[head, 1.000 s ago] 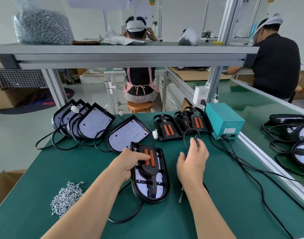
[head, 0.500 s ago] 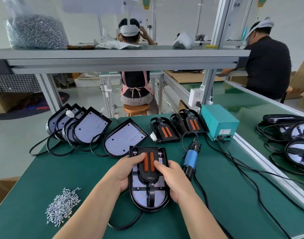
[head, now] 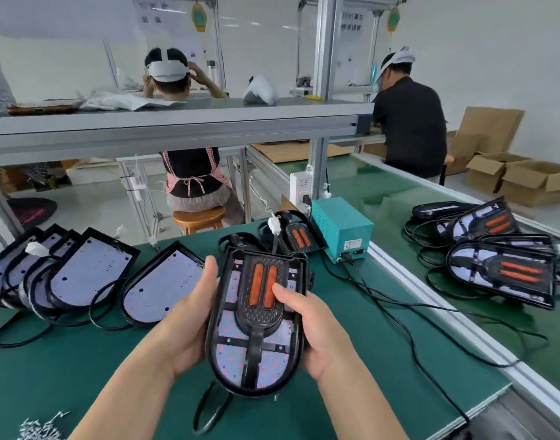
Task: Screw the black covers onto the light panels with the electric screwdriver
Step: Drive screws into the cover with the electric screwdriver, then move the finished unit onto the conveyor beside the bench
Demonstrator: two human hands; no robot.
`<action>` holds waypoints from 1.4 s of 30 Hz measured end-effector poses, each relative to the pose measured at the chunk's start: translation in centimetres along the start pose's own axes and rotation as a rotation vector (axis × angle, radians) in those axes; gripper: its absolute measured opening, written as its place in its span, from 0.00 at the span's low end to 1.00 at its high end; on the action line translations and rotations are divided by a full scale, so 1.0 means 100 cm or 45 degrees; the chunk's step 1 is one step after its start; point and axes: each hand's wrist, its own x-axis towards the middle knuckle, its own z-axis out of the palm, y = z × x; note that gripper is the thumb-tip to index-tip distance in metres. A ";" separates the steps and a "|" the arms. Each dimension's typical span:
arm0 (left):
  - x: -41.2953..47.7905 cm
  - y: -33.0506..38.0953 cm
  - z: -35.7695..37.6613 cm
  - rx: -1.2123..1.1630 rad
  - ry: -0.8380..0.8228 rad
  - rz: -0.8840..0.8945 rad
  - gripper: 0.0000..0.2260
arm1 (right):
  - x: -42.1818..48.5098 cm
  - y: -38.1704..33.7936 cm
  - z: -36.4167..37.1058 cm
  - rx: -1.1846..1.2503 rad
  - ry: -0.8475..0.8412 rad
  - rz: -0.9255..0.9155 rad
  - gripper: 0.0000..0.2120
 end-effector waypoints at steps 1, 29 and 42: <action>0.004 0.000 0.003 -0.007 -0.066 0.016 0.36 | -0.002 -0.004 -0.004 0.011 0.011 -0.038 0.25; 0.039 -0.077 0.007 0.879 1.068 0.233 0.06 | 0.085 -0.139 -0.232 0.587 1.144 -0.702 0.41; 0.037 -0.077 0.014 0.879 1.096 0.384 0.06 | 0.138 -0.156 -0.259 -0.665 1.616 -0.317 0.33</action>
